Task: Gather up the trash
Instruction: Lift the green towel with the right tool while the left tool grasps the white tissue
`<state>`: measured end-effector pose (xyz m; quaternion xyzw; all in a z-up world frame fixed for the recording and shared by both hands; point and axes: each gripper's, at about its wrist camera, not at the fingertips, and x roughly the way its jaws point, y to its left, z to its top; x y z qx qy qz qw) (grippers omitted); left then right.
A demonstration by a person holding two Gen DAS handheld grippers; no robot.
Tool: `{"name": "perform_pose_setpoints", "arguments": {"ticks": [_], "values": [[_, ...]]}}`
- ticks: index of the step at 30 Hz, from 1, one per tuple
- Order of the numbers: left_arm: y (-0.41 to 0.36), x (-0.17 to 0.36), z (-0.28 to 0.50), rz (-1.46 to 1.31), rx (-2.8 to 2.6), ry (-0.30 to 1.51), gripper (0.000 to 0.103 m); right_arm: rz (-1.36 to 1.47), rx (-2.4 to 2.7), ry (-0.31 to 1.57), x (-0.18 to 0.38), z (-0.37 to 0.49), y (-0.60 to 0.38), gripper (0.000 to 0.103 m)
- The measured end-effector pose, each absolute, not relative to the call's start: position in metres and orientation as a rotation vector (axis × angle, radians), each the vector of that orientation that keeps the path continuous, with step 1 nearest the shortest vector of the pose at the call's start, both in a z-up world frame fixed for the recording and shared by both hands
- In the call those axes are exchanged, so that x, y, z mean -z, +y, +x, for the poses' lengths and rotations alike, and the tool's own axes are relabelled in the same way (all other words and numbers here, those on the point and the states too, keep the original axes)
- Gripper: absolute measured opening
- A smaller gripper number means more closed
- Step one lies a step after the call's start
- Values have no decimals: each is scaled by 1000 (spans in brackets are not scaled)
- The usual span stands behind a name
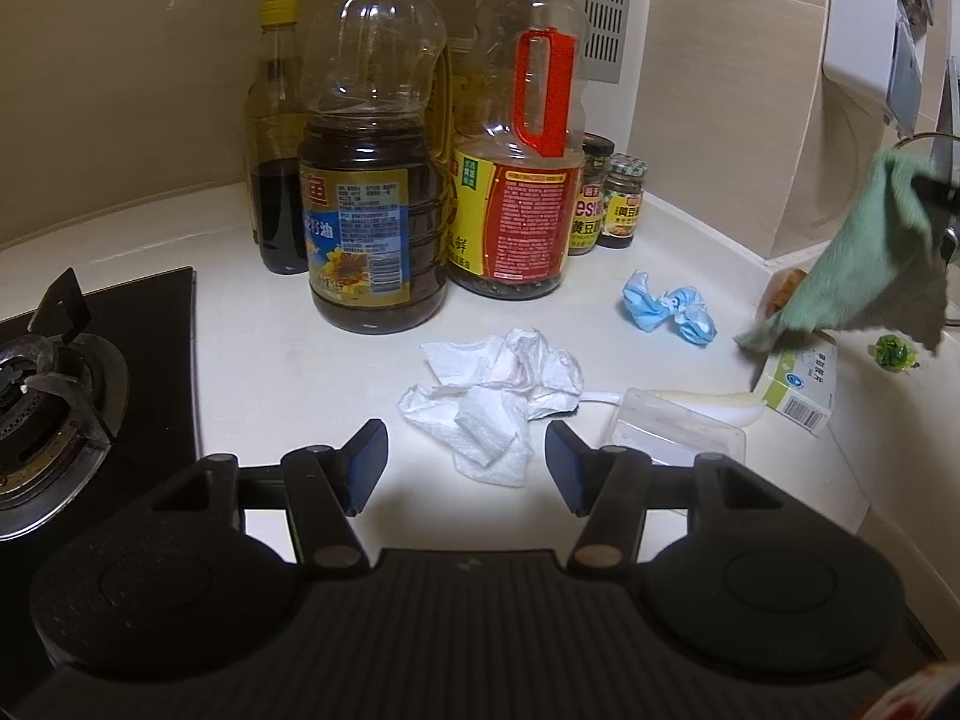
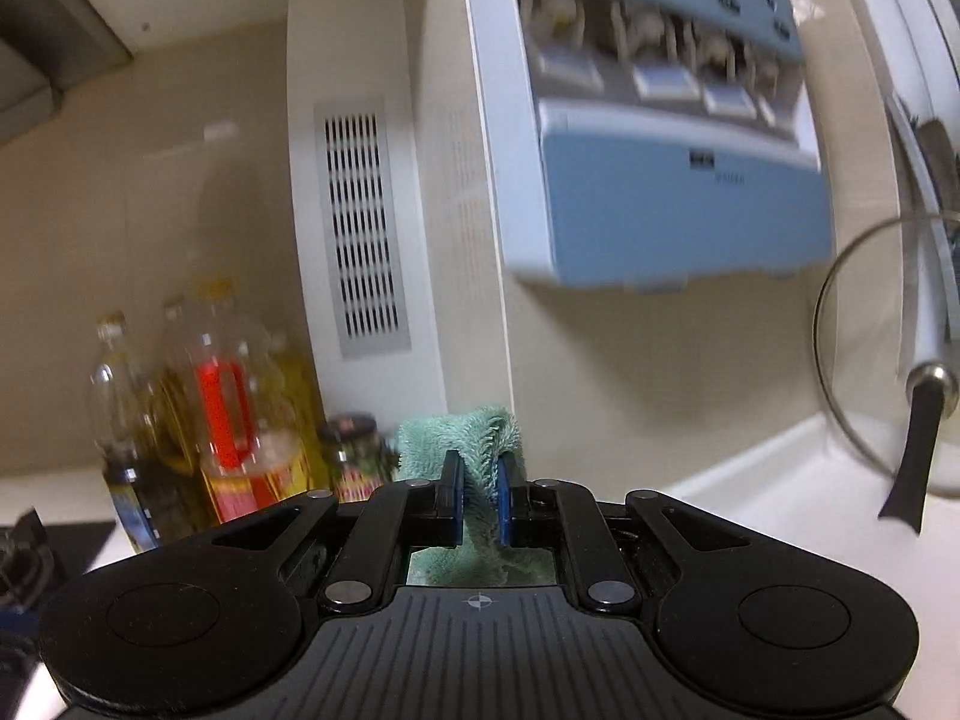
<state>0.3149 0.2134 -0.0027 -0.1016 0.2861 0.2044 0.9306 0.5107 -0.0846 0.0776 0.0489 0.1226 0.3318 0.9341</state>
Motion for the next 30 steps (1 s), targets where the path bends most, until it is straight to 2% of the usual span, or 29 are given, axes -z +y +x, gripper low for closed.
{"name": "perform_pose_setpoints", "arguments": {"ticks": [16, 30], "values": [[212, 9, 328, -188, -355, 594, 58, 211, -617, 141, -130, 488, -135, 11], [222, 28, 362, -112, -330, 636, 59, 239, -493, 189, -122, 478, -175, 11]]}}
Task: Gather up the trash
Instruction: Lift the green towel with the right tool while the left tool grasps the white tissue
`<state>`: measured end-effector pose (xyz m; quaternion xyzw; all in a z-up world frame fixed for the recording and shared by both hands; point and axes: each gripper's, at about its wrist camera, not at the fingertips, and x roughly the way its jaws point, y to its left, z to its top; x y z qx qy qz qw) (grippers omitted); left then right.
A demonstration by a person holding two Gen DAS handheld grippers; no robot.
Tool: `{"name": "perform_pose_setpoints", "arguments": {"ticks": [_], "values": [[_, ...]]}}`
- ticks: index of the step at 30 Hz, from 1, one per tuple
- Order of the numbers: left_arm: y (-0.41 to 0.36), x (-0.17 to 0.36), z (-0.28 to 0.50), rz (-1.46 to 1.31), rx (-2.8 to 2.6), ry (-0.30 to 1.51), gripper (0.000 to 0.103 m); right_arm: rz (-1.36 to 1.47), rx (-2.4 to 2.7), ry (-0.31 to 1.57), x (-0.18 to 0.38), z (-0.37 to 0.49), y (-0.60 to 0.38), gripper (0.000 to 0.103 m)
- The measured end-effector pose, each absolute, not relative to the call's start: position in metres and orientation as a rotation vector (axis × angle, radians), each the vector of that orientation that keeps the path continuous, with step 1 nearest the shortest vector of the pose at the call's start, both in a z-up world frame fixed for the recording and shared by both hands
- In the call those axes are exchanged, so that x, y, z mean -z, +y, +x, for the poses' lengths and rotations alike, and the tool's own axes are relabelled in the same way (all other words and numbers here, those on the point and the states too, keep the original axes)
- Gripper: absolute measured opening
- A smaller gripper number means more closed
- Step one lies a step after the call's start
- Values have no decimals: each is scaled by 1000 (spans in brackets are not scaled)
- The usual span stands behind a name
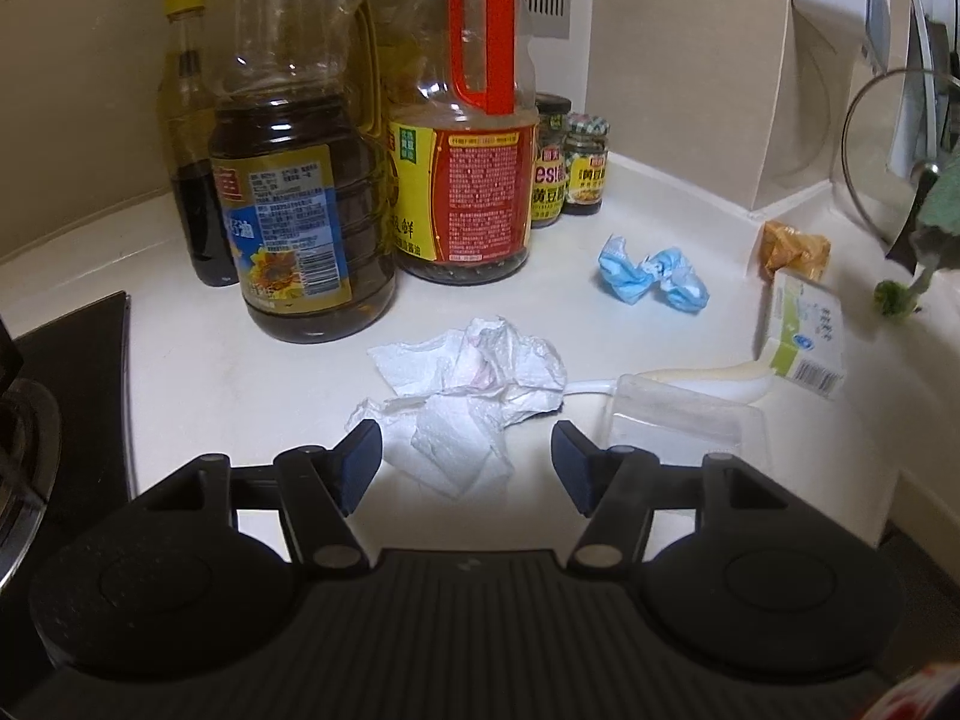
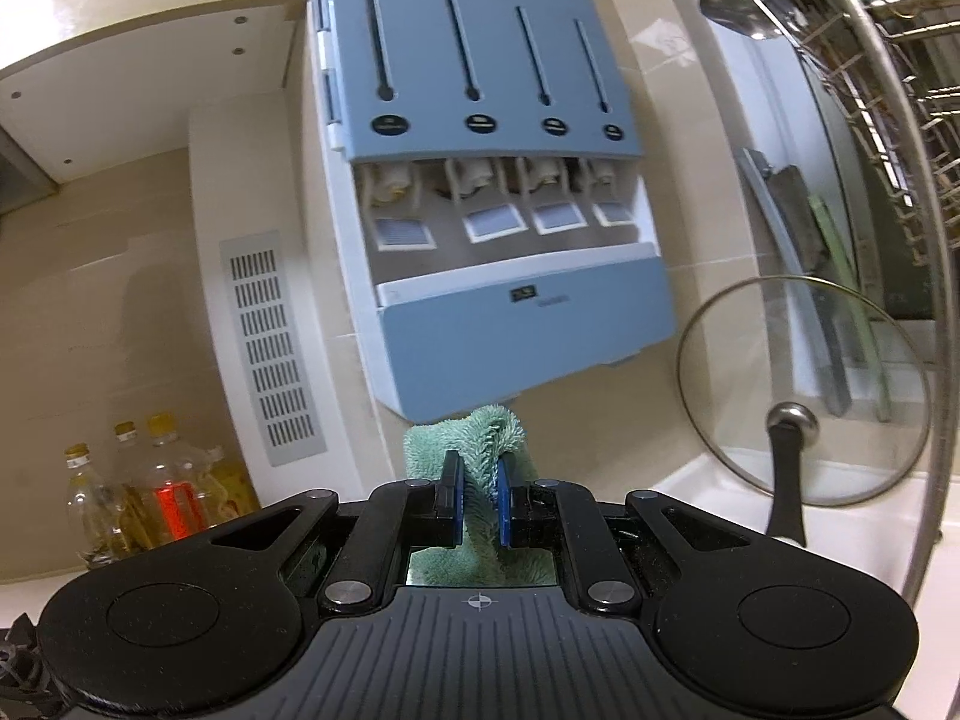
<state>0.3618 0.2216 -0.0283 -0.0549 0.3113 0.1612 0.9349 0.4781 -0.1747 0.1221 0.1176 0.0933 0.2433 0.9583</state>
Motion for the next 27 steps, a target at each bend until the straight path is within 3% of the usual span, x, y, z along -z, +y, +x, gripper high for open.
{"name": "perform_pose_setpoints", "arguments": {"ticks": [2, 7, 19, 27], "values": [[224, 32, 367, -111, -335, 649, 60, 234, -481, 191, -121, 476, -178, 11], [232, 30, 374, -153, -339, 636, 73, 232, -451, 198, -120, 472, -185, 11], [248, 33, 420, -212, -439, 666, 79, 241, -427, 226, -113, 474, -183, 11], [260, 46, 394, -276, -460, 670, 81, 261, -436, 244, -108, 476, -180, 11]]}}
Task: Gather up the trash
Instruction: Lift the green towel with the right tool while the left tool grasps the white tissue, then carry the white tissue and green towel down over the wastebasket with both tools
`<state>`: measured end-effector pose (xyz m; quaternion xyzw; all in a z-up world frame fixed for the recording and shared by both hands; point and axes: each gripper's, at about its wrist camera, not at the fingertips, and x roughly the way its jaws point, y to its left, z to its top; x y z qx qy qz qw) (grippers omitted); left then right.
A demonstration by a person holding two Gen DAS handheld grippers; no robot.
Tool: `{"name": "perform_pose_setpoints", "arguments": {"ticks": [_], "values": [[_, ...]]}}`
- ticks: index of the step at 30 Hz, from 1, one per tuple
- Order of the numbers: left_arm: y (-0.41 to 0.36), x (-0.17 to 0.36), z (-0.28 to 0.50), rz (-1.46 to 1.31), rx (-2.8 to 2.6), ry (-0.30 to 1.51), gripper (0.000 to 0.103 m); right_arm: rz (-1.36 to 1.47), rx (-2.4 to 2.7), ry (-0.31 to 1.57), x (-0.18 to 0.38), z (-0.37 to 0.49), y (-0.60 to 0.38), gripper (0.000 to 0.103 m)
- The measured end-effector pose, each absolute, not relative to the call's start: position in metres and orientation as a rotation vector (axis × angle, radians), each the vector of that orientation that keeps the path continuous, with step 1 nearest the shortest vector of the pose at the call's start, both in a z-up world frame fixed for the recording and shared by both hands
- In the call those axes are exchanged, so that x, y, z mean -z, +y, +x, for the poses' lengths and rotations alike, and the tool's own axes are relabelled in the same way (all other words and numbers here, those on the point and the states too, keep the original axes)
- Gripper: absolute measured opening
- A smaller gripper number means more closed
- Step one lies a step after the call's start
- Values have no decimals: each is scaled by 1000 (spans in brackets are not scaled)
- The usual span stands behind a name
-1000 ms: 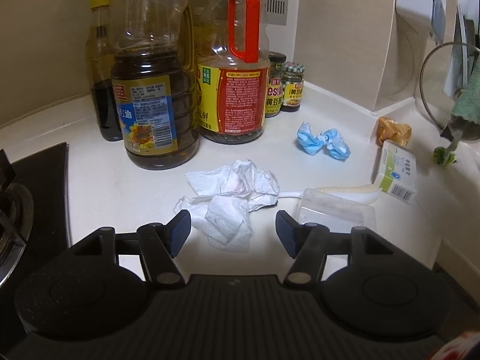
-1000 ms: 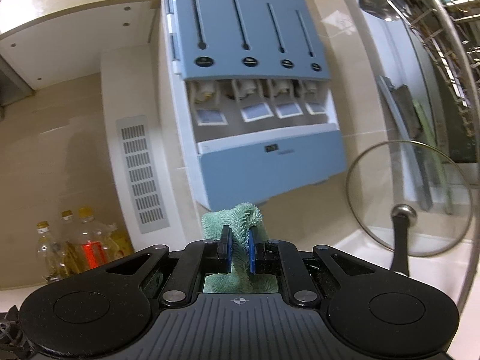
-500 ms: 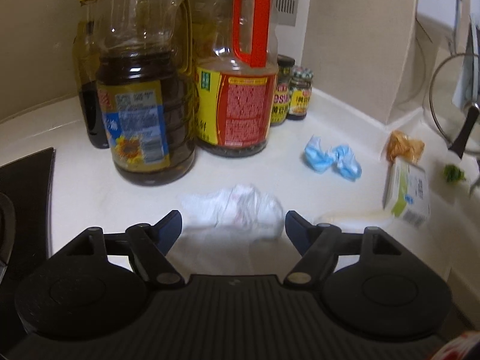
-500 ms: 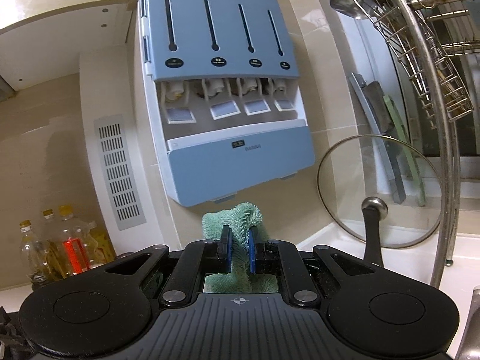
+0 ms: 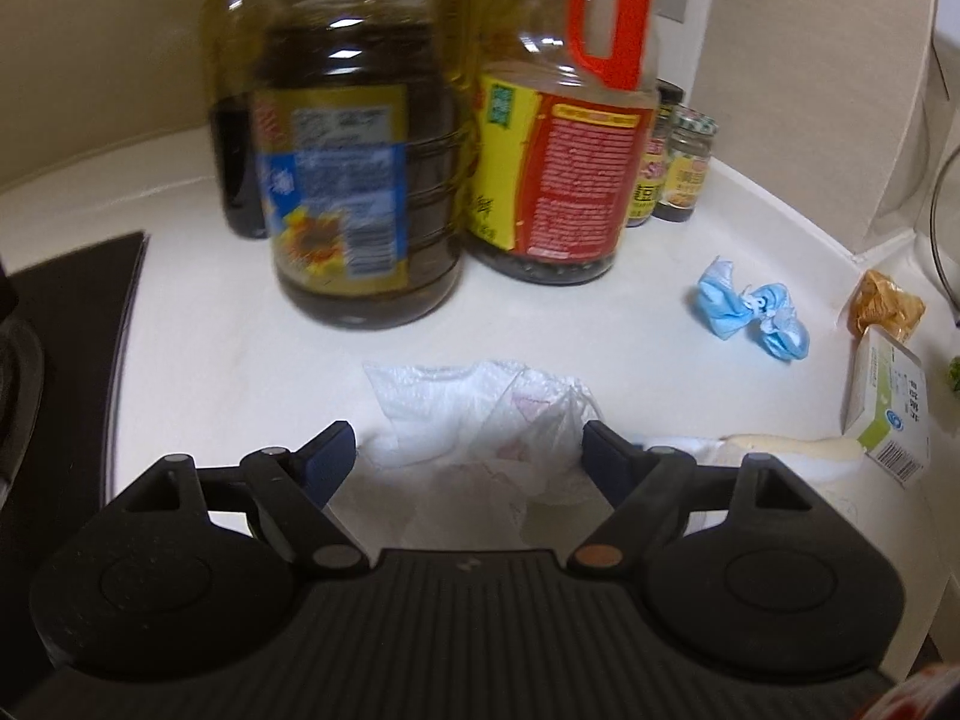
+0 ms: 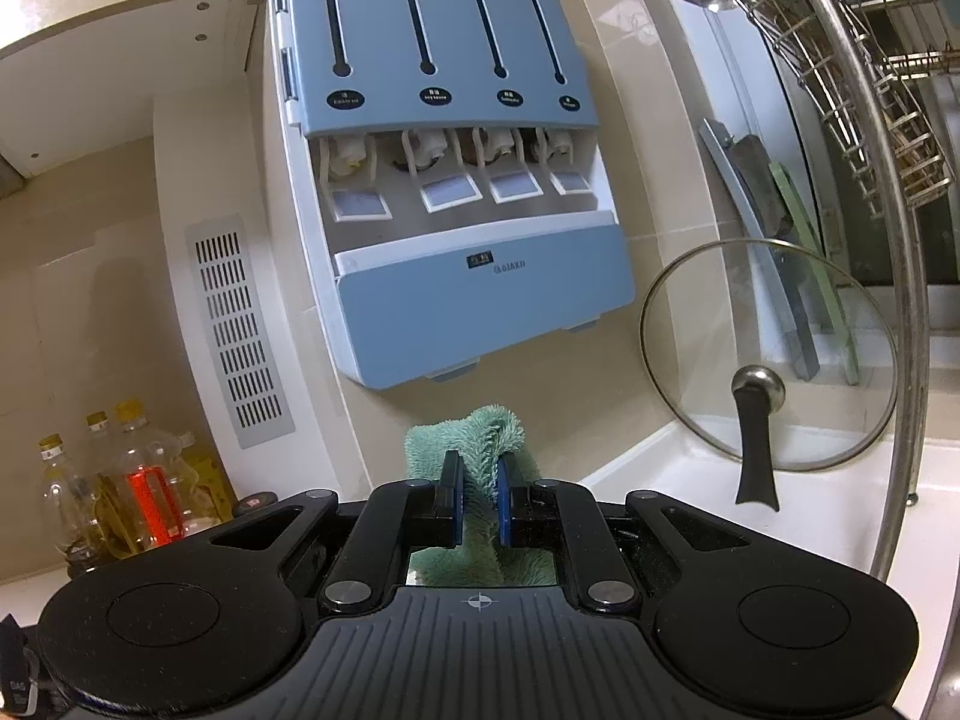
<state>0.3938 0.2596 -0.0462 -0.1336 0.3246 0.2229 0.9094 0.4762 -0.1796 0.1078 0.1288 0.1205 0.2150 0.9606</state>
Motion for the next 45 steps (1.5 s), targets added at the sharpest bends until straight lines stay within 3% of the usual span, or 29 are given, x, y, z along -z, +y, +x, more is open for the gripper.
{"name": "perform_pose_setpoints", "arguments": {"ticks": [2, 5, 9, 18, 45], "values": [[264, 50, 385, -300, -454, 661, 79, 266, -437, 248, -106, 476, -179, 11], [269, 54, 372, -327, -443, 639, 66, 270, -438, 253, -105, 476, -178, 11], [270, 55, 368, -315, -438, 627, 29, 275, -441, 261, -104, 477, -177, 11], [266, 52, 362, -269, -415, 620, 6, 276, -471, 281, -100, 472, -174, 11], [171, -25, 285, -136, -342, 520, 5, 289, -657, 234, -133, 408, -206, 11]]}}
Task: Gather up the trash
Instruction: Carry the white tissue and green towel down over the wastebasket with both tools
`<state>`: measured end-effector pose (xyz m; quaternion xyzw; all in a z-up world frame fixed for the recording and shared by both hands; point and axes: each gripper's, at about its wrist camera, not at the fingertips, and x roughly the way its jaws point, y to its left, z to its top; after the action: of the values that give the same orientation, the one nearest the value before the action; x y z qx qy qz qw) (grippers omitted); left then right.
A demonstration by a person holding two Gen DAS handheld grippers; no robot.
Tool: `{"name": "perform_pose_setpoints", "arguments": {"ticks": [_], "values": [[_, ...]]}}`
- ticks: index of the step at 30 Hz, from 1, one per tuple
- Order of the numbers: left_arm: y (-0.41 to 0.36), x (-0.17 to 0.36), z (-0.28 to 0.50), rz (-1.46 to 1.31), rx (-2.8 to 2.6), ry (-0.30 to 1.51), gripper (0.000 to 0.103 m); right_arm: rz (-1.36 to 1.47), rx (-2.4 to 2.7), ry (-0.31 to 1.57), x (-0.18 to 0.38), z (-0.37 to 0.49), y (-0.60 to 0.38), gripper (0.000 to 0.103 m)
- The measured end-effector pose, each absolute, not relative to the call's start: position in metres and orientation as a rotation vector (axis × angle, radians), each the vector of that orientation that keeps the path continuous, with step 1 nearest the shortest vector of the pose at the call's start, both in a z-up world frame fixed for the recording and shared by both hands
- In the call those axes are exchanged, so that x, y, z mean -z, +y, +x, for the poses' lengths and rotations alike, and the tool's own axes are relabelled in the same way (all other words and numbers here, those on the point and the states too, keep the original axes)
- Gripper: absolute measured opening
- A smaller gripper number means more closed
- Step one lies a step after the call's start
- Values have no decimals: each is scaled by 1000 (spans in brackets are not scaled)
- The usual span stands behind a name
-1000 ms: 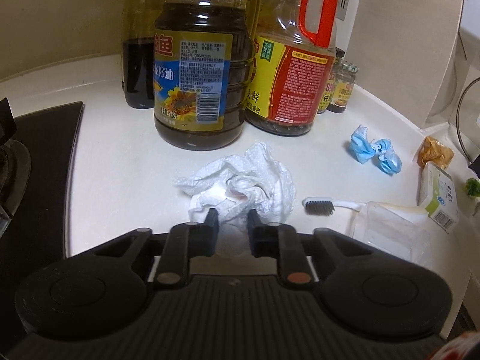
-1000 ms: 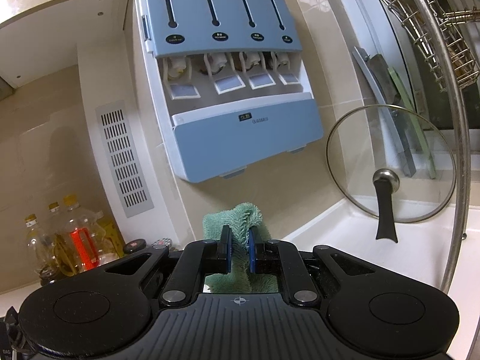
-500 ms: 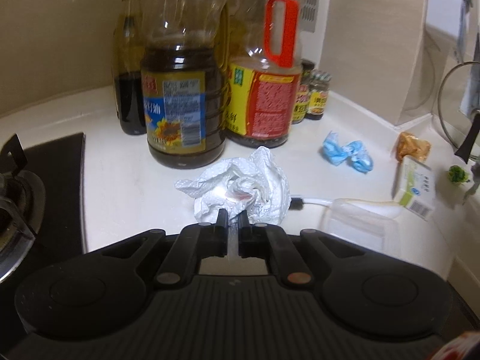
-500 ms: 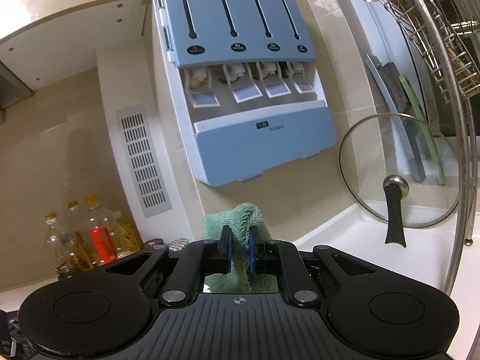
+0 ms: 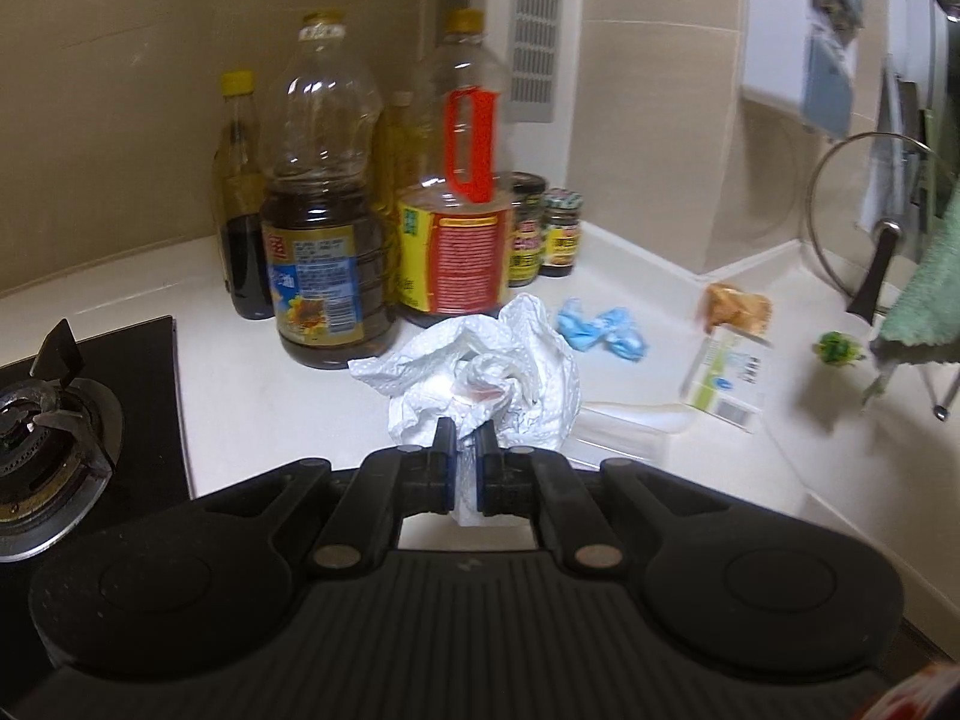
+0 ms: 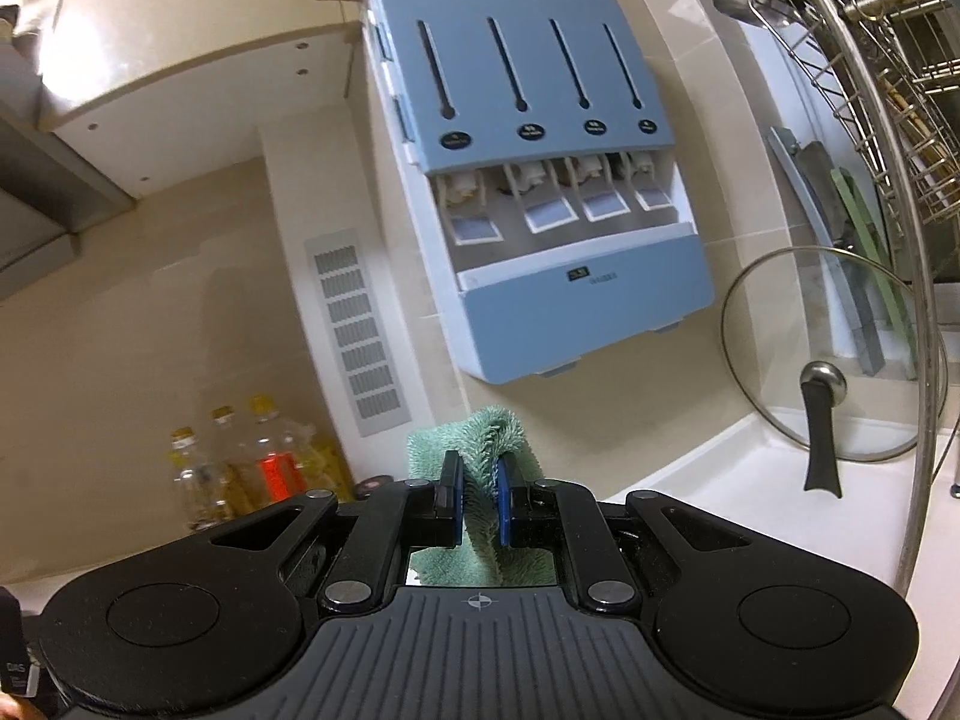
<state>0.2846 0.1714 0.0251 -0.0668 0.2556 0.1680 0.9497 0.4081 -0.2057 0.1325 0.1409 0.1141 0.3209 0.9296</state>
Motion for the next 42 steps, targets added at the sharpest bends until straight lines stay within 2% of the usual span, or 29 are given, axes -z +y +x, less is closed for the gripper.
{"name": "perform_pose_setpoints", "arguments": {"ticks": [18, 42], "values": [[64, -17, 232, -141, -258, 581, 5, 303, -901, 304, -134, 336, -229, 11], [24, 39, 193, -224, -307, 737, 5, 271, -1059, 598, -56, 299, -208, 11]]}}
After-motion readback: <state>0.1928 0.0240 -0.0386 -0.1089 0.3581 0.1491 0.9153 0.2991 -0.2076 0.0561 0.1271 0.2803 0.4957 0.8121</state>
